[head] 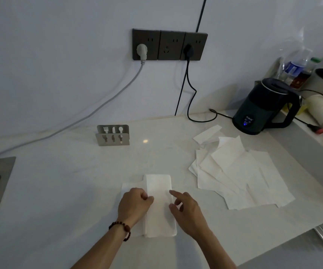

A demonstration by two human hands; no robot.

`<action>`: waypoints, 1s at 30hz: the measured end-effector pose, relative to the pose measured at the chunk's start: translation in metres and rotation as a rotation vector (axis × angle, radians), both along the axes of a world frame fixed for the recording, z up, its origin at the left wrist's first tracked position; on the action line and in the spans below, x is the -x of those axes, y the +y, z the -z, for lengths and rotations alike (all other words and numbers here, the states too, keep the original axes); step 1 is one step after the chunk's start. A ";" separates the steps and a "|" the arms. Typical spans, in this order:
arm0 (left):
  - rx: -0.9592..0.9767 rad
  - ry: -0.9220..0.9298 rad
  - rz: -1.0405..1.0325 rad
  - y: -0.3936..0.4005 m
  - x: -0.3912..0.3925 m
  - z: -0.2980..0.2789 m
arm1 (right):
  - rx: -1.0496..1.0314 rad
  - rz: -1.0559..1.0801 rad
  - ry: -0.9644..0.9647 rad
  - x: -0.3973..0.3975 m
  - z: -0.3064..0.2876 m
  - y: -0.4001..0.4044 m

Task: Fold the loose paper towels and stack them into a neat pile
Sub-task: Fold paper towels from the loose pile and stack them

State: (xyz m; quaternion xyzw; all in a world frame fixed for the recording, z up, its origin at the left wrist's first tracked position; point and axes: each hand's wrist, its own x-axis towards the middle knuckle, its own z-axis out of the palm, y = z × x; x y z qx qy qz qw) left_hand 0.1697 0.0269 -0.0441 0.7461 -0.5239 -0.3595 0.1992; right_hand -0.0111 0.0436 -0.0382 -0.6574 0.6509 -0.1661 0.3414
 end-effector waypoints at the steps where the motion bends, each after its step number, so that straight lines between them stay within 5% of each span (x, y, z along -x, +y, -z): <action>1: 0.008 -0.015 0.004 0.001 0.000 0.000 | -0.007 -0.045 0.043 0.001 0.001 0.000; 8: 0.149 -0.198 0.048 0.007 0.000 -0.001 | -0.042 -0.155 0.181 0.002 0.011 0.002; 11: 0.254 -0.305 0.275 0.011 0.000 0.000 | -0.050 -0.167 0.191 0.002 0.015 0.001; 17: 0.113 -0.446 0.716 0.010 -0.001 0.005 | -0.067 -0.181 0.200 0.003 0.018 -0.003; 22: 0.139 -0.497 0.695 0.005 0.000 0.003 | -0.055 -0.161 0.148 0.011 0.016 -0.004; 30: 0.308 -0.286 0.613 -0.039 0.076 -0.011 | 0.085 0.154 0.140 0.089 0.005 -0.034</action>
